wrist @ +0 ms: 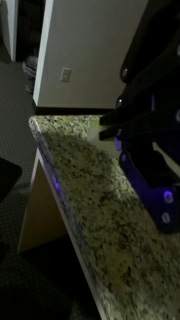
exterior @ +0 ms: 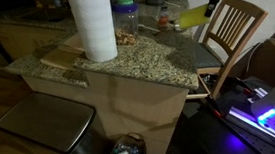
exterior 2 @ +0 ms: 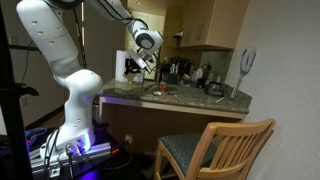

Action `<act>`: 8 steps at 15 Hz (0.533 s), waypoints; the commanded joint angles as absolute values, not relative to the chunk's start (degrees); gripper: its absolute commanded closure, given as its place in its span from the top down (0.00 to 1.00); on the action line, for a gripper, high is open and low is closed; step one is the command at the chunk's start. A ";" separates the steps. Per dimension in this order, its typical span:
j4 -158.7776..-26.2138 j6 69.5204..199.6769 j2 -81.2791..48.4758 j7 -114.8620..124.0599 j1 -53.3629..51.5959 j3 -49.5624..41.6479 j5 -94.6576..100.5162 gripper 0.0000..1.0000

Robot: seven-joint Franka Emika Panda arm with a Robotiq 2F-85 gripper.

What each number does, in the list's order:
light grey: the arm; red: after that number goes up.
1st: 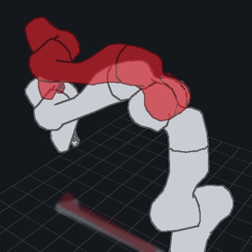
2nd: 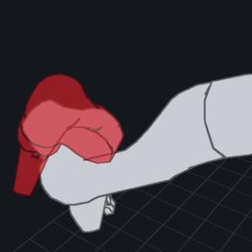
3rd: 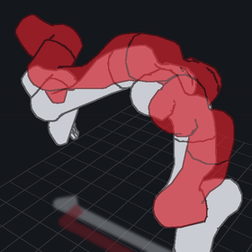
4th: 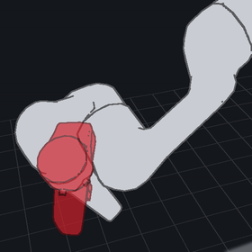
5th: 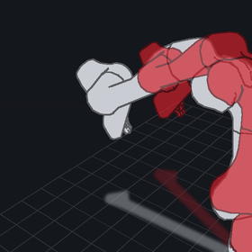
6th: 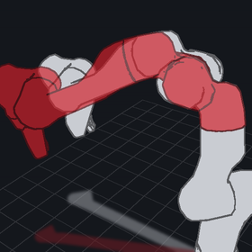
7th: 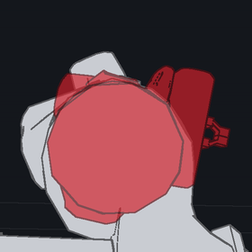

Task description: Move the kitchen sponge to the left

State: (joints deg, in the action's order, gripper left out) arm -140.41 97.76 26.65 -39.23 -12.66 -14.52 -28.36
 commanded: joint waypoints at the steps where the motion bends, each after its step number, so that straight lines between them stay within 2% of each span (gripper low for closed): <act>1: -143.40 97.13 22.48 -48.95 -13.28 -11.42 -36.56 0.02; 6: -141.41 92.64 10.37 -58.34 -14.56 -3.04 -47.47 0.02; 7: -144.04 95.46 15.59 -55.52 -12.11 -1.76 -46.14 0.08; 8: -143.61 94.91 13.30 -56.53 -12.32 -0.48 -46.92 0.08</act>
